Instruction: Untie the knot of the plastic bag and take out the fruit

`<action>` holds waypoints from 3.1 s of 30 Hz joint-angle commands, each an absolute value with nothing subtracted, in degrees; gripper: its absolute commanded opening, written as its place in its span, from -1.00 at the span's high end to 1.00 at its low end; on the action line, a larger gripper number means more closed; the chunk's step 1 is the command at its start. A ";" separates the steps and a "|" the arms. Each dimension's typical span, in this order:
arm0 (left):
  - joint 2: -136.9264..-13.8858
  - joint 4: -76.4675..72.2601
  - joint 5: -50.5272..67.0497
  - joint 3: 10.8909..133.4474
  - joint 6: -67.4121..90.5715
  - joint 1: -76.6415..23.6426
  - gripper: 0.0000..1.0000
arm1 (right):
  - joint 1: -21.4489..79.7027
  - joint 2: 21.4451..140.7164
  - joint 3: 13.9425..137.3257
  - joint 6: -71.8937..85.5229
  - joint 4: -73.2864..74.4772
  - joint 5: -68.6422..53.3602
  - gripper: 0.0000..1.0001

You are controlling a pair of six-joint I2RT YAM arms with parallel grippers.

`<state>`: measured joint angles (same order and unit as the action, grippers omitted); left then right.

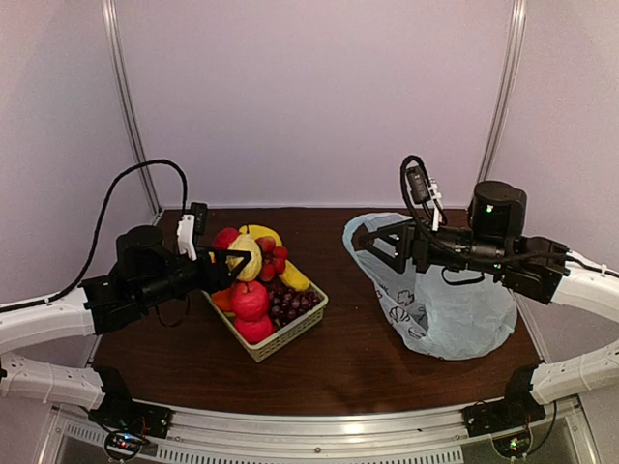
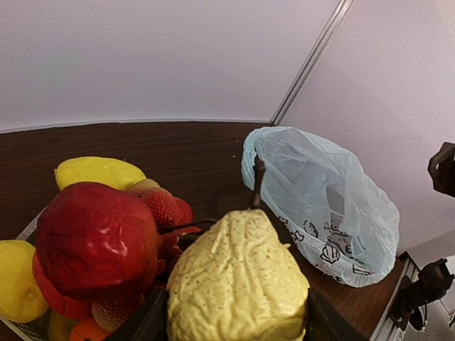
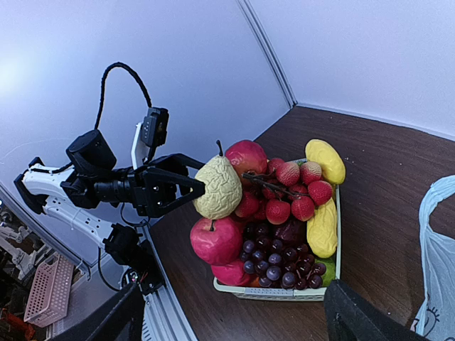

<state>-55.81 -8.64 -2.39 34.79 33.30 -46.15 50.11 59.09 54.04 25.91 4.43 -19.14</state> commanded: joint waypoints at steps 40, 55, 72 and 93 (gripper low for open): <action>-54.58 -5.84 -2.79 35.24 33.84 -45.87 -0.63 | 49.92 58.05 52.38 26.57 1.86 -19.18 -0.76; -55.19 -3.50 -3.79 36.33 34.16 -45.88 -0.62 | 49.92 57.95 52.04 26.48 1.42 -19.09 -0.77; -55.72 -3.85 -2.65 36.74 34.26 -45.88 -0.47 | 49.93 57.79 51.77 26.34 1.56 -18.96 -0.77; -54.57 17.54 17.11 48.76 27.73 -21.25 -0.86 | 34.83 54.89 48.56 26.14 20.27 4.65 -0.99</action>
<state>-55.37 11.84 7.92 46.04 31.53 -30.83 41.36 57.67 51.29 27.07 15.75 0.30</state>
